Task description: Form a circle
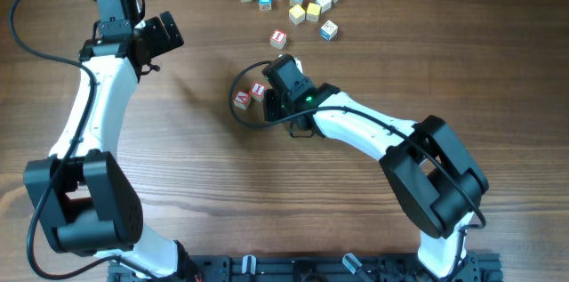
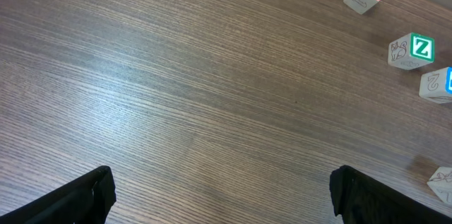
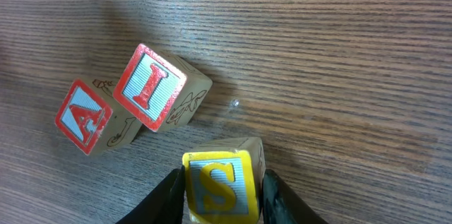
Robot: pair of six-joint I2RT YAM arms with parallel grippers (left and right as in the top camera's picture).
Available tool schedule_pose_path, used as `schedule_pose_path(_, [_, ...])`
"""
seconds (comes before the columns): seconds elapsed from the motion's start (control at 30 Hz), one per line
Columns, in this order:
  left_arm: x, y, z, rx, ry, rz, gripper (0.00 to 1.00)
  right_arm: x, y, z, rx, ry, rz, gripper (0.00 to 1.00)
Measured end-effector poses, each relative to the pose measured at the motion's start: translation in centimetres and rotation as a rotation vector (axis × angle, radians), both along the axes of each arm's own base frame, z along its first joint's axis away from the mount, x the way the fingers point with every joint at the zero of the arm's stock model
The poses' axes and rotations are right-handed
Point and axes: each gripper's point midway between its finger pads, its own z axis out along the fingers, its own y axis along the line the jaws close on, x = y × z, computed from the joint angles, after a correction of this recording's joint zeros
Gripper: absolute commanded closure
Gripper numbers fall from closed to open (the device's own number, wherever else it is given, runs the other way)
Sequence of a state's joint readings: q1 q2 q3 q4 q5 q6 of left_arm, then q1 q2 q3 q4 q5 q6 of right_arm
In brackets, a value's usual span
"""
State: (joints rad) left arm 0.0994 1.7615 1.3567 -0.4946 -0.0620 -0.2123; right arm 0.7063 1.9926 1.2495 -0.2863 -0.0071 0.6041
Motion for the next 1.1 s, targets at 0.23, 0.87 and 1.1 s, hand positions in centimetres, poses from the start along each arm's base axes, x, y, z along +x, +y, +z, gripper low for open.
schedule_pose_path(0.23, [0.0,0.0,0.0,0.0,0.0,0.0,0.0,0.33,0.29,0.27,0.014,-0.016,0.0,0.65])
schedule_pose_path(0.87, [0.0,0.0,0.0,0.0,0.0,0.0,0.0,-0.44,0.46,-0.01,0.023,0.022,0.019,0.66])
schedule_pose_path(1.1, [0.0,0.0,0.0,0.0,0.0,0.0,0.0,-0.11,0.73,0.26,0.024,-0.006,0.045,0.66])
